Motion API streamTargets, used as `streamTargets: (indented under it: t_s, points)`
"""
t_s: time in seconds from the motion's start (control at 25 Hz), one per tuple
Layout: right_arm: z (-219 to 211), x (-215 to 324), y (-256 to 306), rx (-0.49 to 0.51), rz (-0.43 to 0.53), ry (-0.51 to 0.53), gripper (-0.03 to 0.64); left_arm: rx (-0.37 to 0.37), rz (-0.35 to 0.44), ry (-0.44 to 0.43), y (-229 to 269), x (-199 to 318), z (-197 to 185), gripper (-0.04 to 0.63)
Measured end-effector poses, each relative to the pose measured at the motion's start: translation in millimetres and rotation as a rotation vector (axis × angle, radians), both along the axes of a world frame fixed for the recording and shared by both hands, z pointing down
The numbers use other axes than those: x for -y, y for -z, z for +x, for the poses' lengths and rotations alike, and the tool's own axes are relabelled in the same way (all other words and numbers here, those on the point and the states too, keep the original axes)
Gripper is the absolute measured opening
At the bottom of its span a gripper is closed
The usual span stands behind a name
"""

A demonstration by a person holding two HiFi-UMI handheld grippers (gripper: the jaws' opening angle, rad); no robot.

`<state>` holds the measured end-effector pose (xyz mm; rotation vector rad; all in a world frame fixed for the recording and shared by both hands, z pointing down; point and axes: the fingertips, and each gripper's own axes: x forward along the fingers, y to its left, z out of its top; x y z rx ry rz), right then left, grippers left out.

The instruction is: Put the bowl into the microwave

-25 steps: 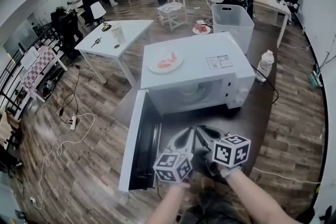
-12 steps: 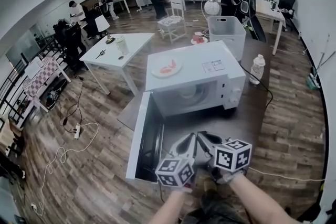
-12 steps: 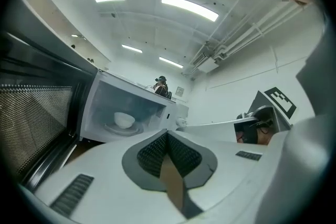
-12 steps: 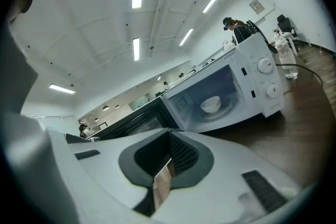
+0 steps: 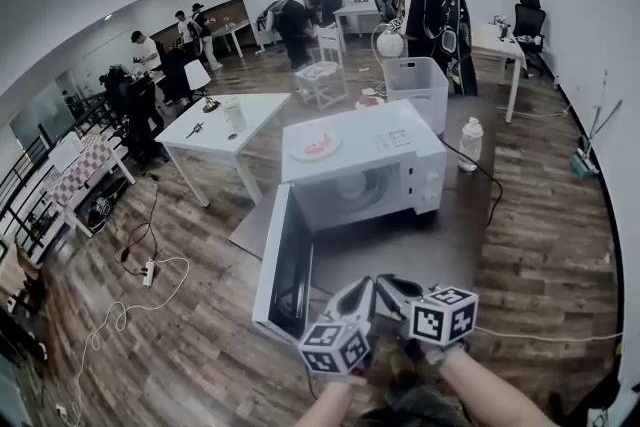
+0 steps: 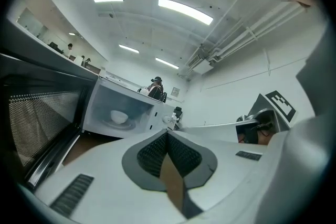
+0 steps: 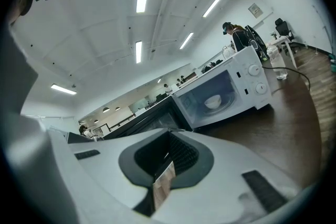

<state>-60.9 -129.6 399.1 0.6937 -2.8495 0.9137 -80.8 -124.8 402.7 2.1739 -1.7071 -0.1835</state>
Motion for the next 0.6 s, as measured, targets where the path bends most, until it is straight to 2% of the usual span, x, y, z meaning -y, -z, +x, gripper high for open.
streamTargets:
  t_s: [0.36, 0.6]
  points:
    - [18.1, -54.1, 3.3, -0.007, -0.001, 0.015, 0.000, -0.016, -0.012, -0.023, 0.2, -52.6, 17.8, 0.010]
    - [20.3, -76.7, 0.6, 0.006, -0.022, 0.043, 0.000, 0.005, -0.007, -0.015, 1.6, -69.8, 19.1, 0.009]
